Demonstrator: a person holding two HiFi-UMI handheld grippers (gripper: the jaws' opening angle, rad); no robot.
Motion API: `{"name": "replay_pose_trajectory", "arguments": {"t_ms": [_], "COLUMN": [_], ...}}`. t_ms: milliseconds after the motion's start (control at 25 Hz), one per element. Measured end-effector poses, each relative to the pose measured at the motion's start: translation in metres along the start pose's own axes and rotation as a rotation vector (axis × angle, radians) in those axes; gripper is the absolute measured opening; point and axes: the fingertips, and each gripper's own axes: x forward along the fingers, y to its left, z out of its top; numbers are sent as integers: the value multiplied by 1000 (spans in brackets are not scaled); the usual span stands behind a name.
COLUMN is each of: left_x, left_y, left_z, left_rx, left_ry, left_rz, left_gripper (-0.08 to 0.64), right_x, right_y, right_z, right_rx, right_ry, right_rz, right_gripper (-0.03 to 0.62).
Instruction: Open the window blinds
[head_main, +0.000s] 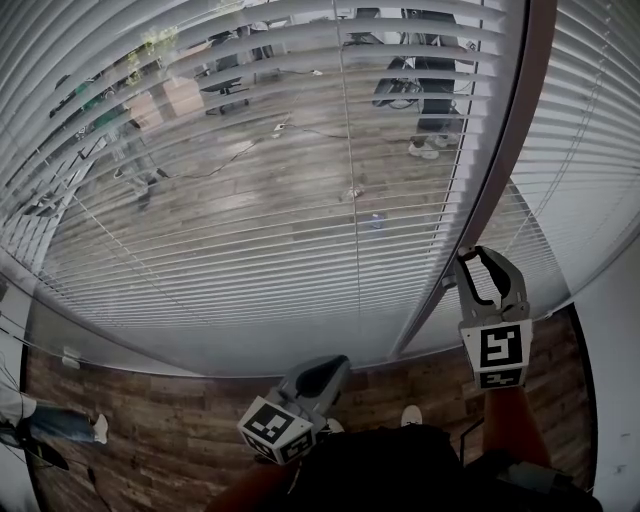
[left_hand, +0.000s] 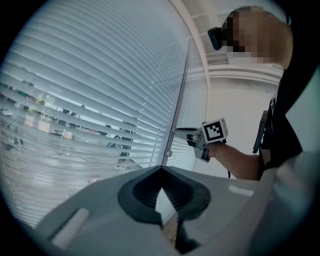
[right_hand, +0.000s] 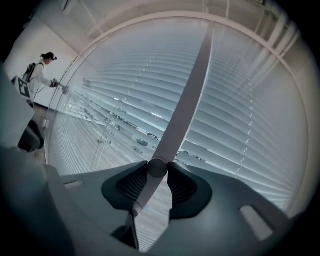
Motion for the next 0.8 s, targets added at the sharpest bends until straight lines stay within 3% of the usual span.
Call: {"name": "replay_pose_trajectory", "arguments": {"t_ms": [360,680,800], "left_x": [1,2,1], "left_y": [0,1,1], "left_z": [1,-1,0], "left_rx": [-2,3,3], "left_ry": [-2,2,4], "left_rz": [0,0,4], "left_gripper": [0,0,0], "right_x": [0,0,0], "right_y": [4,4,5], "right_z": [-3,-5,-5], "right_rx": [-268,-395,-376], "right_ry": [48,72,65], "right_rz": [-54,-87,-86], "right_gripper": [150,151,153]}}
